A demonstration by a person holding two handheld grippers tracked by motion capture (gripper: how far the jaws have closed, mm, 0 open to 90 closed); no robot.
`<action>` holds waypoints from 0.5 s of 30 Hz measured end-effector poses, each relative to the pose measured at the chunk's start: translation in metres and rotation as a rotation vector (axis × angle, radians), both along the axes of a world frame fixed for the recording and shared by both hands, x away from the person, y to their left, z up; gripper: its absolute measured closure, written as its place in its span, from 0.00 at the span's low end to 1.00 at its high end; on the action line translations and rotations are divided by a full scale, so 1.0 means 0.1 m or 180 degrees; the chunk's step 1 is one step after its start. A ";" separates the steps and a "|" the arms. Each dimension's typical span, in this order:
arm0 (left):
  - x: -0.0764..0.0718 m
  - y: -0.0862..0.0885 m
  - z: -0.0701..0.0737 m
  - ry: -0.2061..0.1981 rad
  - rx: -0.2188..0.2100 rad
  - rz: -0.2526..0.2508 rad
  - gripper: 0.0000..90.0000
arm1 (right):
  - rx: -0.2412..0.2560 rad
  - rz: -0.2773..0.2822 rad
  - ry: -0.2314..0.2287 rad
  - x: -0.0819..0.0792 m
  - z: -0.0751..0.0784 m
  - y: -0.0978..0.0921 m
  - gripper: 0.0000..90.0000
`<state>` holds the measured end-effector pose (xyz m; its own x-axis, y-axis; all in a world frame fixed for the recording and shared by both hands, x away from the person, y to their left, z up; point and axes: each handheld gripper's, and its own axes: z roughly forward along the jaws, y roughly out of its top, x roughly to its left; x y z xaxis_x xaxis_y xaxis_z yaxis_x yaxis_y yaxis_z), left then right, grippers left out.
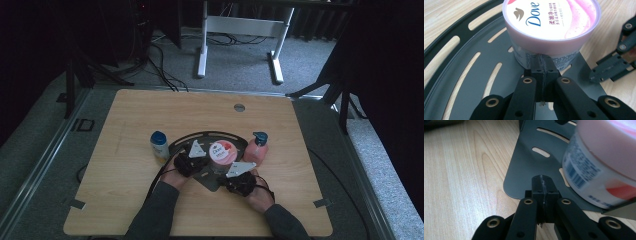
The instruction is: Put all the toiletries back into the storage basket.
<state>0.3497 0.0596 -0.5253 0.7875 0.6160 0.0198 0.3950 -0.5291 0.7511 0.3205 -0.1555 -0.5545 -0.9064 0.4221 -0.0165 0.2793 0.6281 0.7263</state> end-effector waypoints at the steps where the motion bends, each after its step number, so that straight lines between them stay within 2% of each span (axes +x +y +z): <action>1: 0.01 -0.01 0.00 0.0001 0.0012 0.0010 1.00 | 0.0005 0.0001 0.0003 0.00 0.00 0.00 1.00; 15: 0.15 -0.16 0.03 0.0045 0.0082 0.0178 0.99 | 0.0038 0.0007 0.0059 -0.01 -0.01 0.02 1.00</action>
<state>0.3642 0.0437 -0.5222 0.7522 0.6584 0.0253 0.4348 -0.5250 0.7317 0.3193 -0.1538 -0.5550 -0.9074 0.4203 0.0055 0.2915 0.6200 0.7284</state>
